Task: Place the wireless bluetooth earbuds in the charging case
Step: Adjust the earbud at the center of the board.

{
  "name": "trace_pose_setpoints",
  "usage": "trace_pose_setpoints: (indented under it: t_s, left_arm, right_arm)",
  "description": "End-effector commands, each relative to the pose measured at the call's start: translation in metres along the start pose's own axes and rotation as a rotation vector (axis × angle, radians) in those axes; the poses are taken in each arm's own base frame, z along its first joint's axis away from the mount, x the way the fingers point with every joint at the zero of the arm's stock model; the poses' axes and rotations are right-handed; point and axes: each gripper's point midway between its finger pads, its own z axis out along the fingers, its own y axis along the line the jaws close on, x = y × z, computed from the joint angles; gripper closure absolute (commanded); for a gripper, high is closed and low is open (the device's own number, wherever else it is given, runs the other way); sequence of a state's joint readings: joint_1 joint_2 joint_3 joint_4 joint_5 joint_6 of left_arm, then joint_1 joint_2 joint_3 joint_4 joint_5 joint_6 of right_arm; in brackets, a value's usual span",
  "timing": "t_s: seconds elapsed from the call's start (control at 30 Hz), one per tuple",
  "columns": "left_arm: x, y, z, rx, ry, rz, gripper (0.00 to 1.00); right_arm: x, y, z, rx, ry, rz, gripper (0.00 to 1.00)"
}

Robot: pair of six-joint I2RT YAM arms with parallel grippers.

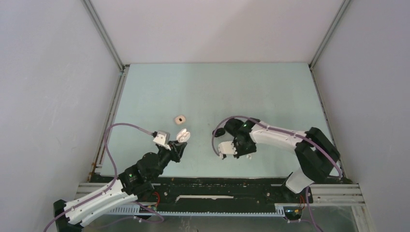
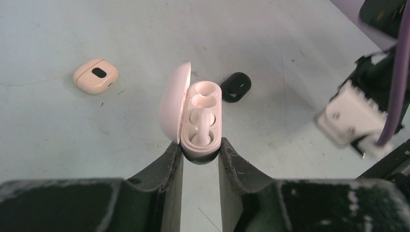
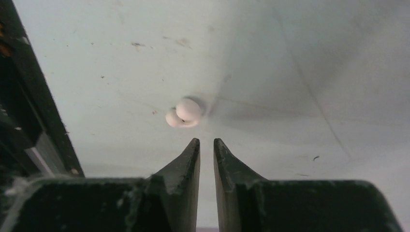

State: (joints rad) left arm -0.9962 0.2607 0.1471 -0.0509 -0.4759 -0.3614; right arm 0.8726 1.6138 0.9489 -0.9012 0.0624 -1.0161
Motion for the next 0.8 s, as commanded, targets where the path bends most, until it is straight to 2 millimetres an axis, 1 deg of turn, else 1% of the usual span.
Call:
trace_pose_setpoints:
  t_s: [0.0,0.1,0.17,0.23,0.3,0.37,0.5,0.53,0.57,0.6,0.77]
  left_arm:
    - [-0.011,-0.007,0.0,0.024,-0.025,-0.033,1.0]
    - [-0.011,-0.009,0.001,0.03,-0.027,-0.039,1.0]
    - [-0.012,-0.011,0.002,0.036,-0.024,-0.039,1.0]
    - [-0.01,-0.012,0.003,0.039,-0.011,-0.031,1.0]
    - [-0.008,-0.014,0.004,0.042,0.007,-0.021,1.0]
    - [-0.009,-0.016,0.005,0.046,0.013,-0.018,1.0]
    - [-0.011,-0.017,0.005,0.048,0.013,-0.017,1.0]
    - [-0.011,-0.017,0.005,0.048,0.013,-0.017,1.0]
    - [-0.016,-0.02,0.006,0.056,-0.008,-0.027,1.0]
    - [-0.017,-0.02,0.006,0.056,-0.011,-0.029,1.0]
    - [-0.016,-0.021,0.006,0.059,-0.003,-0.023,1.0]
  right_arm:
    - [-0.016,-0.021,-0.042,0.056,-0.328,0.233,0.79]
    - [-0.021,-0.031,-0.054,-0.018,-0.543,0.471,0.78]
    - [-0.018,-0.039,-0.053,-0.079,-0.64,0.628,0.78]
    - [-0.016,-0.044,-0.048,-0.152,-0.709,0.754,0.78]
    - [-0.009,-0.047,-0.038,-0.217,-0.716,0.835,0.78]
    - [-0.004,-0.049,-0.036,-0.262,-0.715,0.877,0.79]
    - [-0.002,-0.039,-0.025,-0.348,-0.677,0.901,0.77]
    - [-0.002,-0.037,-0.023,-0.359,-0.668,0.903,0.76]
    - [-0.001,-0.035,-0.02,-0.369,-0.66,0.905,0.76]
    - [-0.001,-0.034,-0.019,-0.376,-0.655,0.907,0.75]
    - [0.002,-0.028,-0.012,-0.4,-0.621,0.902,0.75]
